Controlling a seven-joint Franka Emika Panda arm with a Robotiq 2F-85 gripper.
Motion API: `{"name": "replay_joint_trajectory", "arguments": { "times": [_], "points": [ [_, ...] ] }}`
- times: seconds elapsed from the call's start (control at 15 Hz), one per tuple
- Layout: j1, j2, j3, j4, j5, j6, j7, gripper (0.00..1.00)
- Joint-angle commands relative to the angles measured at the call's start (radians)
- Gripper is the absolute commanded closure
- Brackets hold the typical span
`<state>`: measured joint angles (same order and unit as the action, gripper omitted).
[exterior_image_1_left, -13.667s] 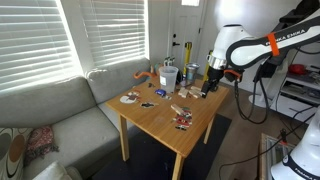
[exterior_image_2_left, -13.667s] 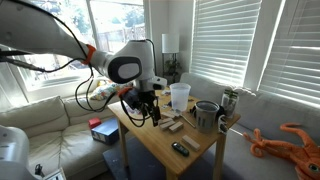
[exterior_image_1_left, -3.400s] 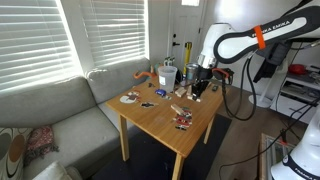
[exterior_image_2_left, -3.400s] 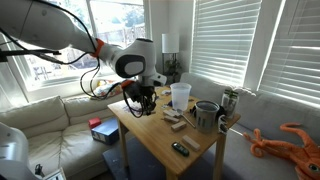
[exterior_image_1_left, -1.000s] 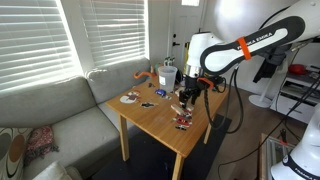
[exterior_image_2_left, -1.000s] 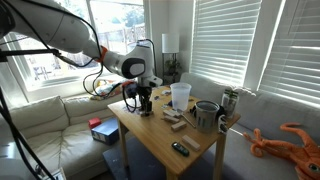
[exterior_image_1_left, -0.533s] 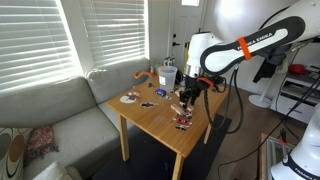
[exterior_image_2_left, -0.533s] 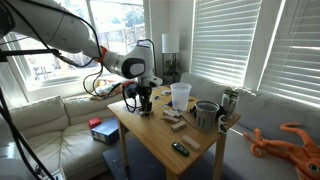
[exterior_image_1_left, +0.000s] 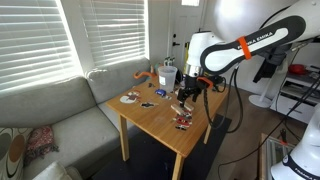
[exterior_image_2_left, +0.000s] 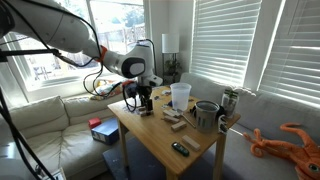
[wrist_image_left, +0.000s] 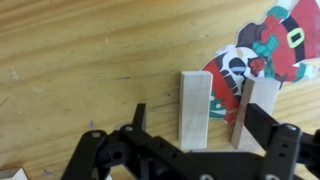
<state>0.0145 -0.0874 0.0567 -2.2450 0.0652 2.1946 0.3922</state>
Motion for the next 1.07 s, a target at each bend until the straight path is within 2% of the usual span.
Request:
{"name": "replay_joint_trajectory", "arguments": {
  "times": [0.0,0.53,1.0],
  "points": [
    [0.009,-0.008,0.001,-0.003,0.028,0.034,0.002,0.0],
    [0.016,0.009,-0.001,0.002,0.094,0.086,-0.01,0.0],
    [0.015,0.02,-0.002,0.007,0.11,0.063,-0.011,0.0]
  ]
}}
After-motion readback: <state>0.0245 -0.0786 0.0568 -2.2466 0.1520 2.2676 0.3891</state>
